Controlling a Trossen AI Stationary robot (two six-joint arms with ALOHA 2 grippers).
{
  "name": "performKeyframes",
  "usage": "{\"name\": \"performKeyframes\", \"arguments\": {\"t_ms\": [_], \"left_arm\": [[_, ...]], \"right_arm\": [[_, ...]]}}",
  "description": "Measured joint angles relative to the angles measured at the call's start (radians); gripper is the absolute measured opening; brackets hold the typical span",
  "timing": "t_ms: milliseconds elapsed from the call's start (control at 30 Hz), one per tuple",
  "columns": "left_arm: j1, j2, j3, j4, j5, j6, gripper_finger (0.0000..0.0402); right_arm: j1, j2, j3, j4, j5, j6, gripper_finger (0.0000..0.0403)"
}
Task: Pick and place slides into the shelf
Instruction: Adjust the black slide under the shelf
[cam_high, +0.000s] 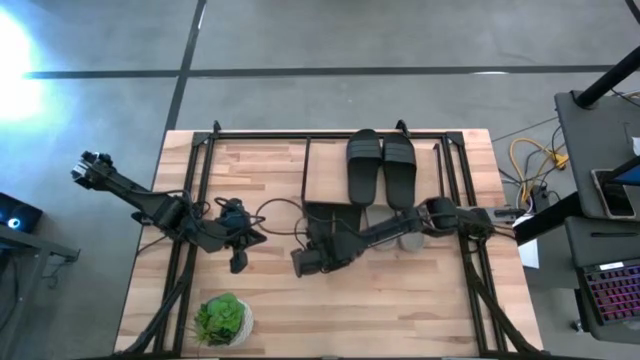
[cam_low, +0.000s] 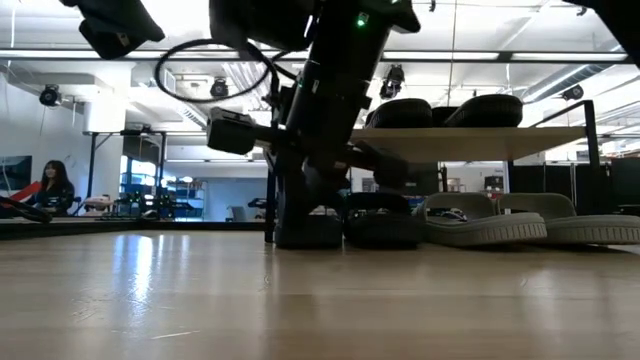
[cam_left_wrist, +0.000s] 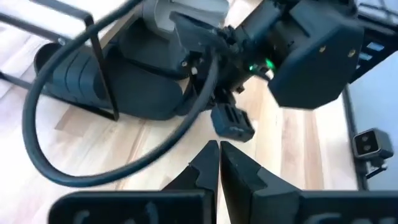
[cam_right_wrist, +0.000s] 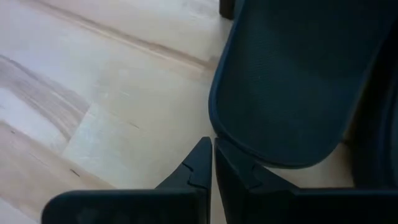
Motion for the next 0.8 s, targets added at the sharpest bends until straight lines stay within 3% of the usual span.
{"name": "performKeyframes", "arguments": {"t_ms": [233, 633, 800], "left_arm": [[-0.001, -0.021, 0.0, -0.118, 0.029, -0.011, 0.0], [0.0, -0.043, 0.0, -0.129, 0.04, -0.011, 0.0], [0.0, -0.043, 0.0, -0.129, 0.04, -0.01, 0.0]], "right_arm": [[-0.048, 0.0, -0.001, 0.038, 0.032, -0.047, 0.0012], [-0.086, -0.001, -0.002, 0.039, 0.083, -0.113, 0.0012], [-0.094, -0.006, -0.003, 0.041, 0.049, -0.103, 0.0012]]}}
